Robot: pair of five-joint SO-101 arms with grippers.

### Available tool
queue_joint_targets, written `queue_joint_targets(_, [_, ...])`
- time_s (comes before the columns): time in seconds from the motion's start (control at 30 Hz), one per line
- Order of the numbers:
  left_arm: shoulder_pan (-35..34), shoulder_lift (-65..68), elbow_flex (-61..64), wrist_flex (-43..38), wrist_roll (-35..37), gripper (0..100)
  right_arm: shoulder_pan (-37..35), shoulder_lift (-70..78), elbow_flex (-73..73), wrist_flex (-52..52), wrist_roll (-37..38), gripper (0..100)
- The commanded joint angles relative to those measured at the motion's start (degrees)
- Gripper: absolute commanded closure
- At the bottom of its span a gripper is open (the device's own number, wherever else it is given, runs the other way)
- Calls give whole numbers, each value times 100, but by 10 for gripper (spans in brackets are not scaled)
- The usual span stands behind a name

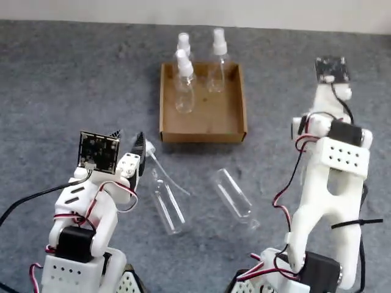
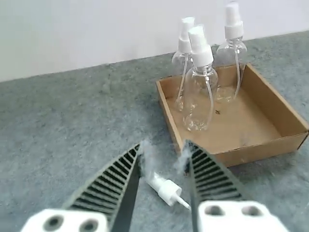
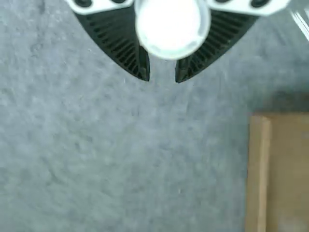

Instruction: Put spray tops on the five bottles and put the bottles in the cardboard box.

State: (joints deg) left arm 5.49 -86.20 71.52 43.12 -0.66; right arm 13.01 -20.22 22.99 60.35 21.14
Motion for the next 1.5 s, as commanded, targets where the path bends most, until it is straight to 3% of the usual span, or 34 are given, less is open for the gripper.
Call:
queue_joint_targets(0.0, [303, 611, -365, -18, -185, 909, 57, -31, 585, -312, 677, 995])
queue_joint_targets(0.13, [286, 1719, -1095, 598, -202, 909, 119, 497, 936, -391, 818, 995])
queue_joint_targets(0.4, [277, 2484, -1552, 1785, -211, 909, 338, 2360, -558, -127, 818, 993])
queue_joint_targets(0.57, [-303, 2624, -1446, 1758, -220, 905, 303, 2668, -1156, 611, 782, 855])
queue_joint_targets(0.7, [-655, 2888, -1279, 1284, -193, 905, 295, 2668, -1270, 690, 782, 740])
queue_joint_targets(0.97, [-655, 3354, -1270, 1002, -202, 905, 171, 2633, -1279, 971, 782, 728])
queue_joint_targets(1.13, [-655, 3371, -1262, 1002, -202, 905, -409, 1903, -1279, 1402, 782, 730])
queue_joint_targets(1.33, [-673, 3380, -1253, 1002, -202, 905, -1684, 391, -1103, 2273, 826, 731])
queue_joint_targets(1.47, [-673, 3380, -1253, 1002, -202, 905, -2589, -13, -268, 2325, 844, 731])
